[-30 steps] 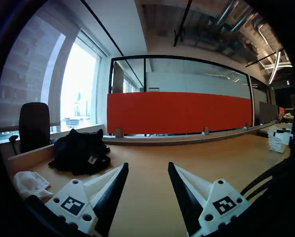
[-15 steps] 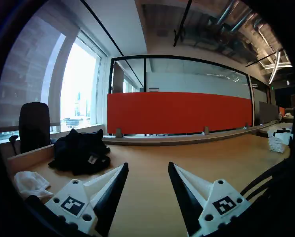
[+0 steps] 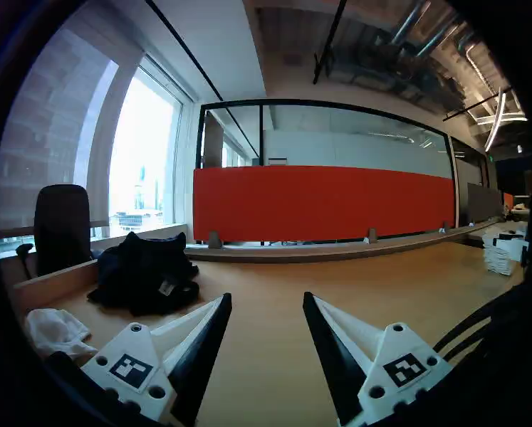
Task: Fold towel
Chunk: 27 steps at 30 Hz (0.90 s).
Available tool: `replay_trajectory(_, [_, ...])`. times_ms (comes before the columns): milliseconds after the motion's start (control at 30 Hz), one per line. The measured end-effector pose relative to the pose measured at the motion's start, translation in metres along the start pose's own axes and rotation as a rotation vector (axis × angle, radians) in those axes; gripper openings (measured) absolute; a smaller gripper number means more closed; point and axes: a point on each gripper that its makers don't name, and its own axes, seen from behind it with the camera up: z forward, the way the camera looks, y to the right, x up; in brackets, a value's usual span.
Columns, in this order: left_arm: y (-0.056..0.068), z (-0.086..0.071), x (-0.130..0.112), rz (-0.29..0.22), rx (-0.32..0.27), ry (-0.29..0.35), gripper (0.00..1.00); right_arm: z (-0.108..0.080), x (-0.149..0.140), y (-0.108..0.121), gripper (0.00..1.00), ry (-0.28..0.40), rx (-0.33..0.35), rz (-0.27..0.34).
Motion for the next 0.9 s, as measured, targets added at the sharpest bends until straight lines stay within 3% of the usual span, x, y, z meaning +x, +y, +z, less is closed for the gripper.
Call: replay_trajectory(900, [-0.0002, -0.0002, 0.0031, 0.000, 0.000, -0.001, 0.73, -0.0006, -0.0008, -0.0002, 1.00, 0.000, 0.000, 0.000])
